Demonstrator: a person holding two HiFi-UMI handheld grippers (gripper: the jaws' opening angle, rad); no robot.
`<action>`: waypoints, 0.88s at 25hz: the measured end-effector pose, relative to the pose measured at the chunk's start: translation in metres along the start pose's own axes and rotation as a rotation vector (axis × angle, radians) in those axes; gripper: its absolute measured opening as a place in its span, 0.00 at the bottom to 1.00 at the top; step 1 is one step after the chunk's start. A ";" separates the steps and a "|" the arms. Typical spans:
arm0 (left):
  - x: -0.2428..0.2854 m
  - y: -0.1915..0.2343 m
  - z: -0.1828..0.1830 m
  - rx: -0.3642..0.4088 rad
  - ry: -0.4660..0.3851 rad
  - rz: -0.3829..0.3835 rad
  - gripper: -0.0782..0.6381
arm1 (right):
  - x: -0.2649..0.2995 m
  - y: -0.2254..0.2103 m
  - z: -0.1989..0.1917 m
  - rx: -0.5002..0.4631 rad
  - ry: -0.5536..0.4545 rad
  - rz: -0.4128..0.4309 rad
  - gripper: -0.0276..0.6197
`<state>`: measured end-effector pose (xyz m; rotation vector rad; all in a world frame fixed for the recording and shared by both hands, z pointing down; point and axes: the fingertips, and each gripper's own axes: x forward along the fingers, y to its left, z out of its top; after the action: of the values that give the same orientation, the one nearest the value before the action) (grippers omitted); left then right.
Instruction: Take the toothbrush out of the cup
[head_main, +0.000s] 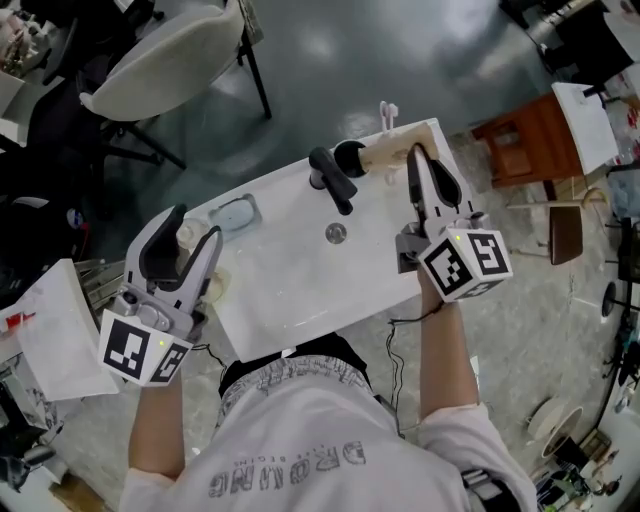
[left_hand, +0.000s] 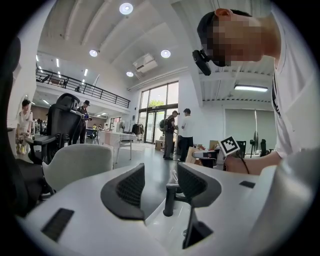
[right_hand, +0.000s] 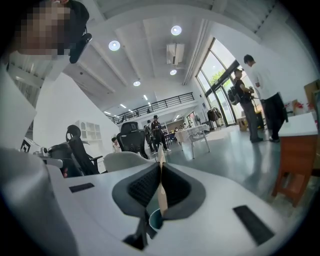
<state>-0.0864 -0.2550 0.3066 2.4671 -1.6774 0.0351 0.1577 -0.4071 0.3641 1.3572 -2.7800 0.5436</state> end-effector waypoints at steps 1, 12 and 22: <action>-0.002 -0.002 0.002 0.002 -0.007 -0.005 0.41 | -0.004 0.002 0.006 -0.006 -0.013 -0.001 0.07; -0.021 -0.019 0.010 0.010 -0.035 -0.075 0.41 | -0.059 0.021 0.022 -0.047 -0.041 -0.071 0.07; -0.042 -0.028 0.003 0.008 -0.024 -0.149 0.41 | -0.106 0.041 0.005 -0.010 -0.056 -0.138 0.06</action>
<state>-0.0765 -0.2069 0.2958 2.6009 -1.5000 -0.0045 0.1936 -0.3050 0.3313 1.5706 -2.7000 0.4933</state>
